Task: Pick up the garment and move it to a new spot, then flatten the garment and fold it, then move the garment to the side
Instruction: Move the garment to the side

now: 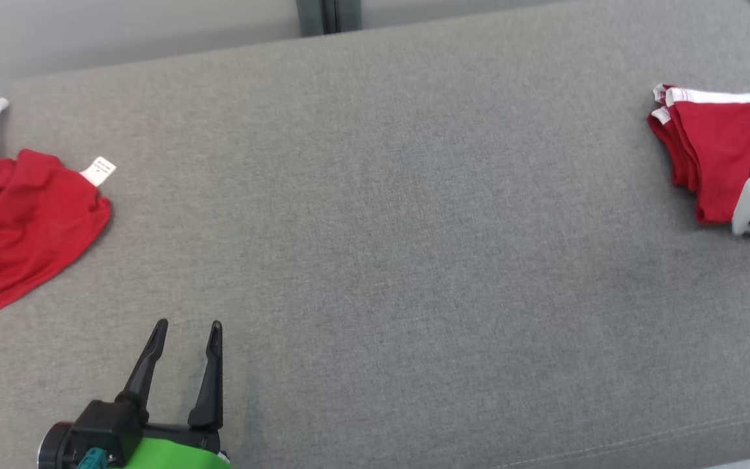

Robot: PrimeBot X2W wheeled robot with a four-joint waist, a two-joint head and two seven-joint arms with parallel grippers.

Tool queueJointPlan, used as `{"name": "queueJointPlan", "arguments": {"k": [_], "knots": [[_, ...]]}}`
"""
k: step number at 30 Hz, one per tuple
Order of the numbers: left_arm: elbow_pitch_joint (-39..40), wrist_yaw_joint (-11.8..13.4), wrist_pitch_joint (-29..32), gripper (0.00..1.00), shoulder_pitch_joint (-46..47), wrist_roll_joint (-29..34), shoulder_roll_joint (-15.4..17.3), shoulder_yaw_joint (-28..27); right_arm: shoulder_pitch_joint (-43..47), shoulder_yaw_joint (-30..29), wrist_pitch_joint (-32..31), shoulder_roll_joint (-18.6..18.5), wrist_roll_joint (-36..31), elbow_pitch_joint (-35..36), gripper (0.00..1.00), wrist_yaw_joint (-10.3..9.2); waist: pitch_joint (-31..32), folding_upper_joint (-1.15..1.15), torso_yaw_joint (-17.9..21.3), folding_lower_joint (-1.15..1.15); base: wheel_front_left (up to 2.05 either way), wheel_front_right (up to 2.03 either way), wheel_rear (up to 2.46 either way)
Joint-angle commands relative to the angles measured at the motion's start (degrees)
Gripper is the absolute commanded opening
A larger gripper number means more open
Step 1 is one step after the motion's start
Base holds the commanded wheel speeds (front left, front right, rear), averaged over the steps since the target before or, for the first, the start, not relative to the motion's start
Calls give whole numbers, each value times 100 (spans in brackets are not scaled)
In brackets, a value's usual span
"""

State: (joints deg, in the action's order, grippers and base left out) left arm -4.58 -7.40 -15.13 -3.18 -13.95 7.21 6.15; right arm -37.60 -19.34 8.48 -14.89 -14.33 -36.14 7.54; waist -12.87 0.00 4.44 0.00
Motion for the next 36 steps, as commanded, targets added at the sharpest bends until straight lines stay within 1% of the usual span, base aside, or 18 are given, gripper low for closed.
{"name": "queueJointPlan", "arguments": {"k": [1,6,7,11,15,19,24,28,36], "knots": [[-22,-18,0,100,-135,59,-43,-41,363,137,97,47,227,147,100,-11,747,0,-440,0,0,0,0],[-12,-18,0,100,-428,204,-147,-266,1686,792,376,334,880,915,100,-11,1155,0,-649,0,0,0,0],[-4,-18,0,100,-485,225,-179,-330,1974,894,436,440,971,1088,100,-11,1227,0,-673,0,0,0,0],[38,-18,0,100,-631,274,-245,-488,2911,1116,588,809,1145,1534,100,-11,1339,0,-745,0,0,0,0],[-5,-18,0,100,-682,324,-290,-534,3659,1394,667,1043,1148,1776,100,-11,1392,0,-768,0,0,0,0],[-90,-18,0,100,-710,389,-337,-638,4042,1653,672,1154,1226,2117,100,-11,1421,0,-734,0,0,0,0],[-196,-18,1,100,-749,407,-380,-696,4377,1648,673,1192,1387,2409,100,-11,1455,0,-700,0,0,0,0],[-231,-18,0,100,-752,398,-396,-669,4450,1671,673,1195,1553,2436,100,-11,1457,0,-685,0,0,0,0],[-256,-18,0,100,-709,398,-411,-650,4378,1652,674,1197,1598,2421,100,-11,1465,0,-684,0,0,0,0]]}}
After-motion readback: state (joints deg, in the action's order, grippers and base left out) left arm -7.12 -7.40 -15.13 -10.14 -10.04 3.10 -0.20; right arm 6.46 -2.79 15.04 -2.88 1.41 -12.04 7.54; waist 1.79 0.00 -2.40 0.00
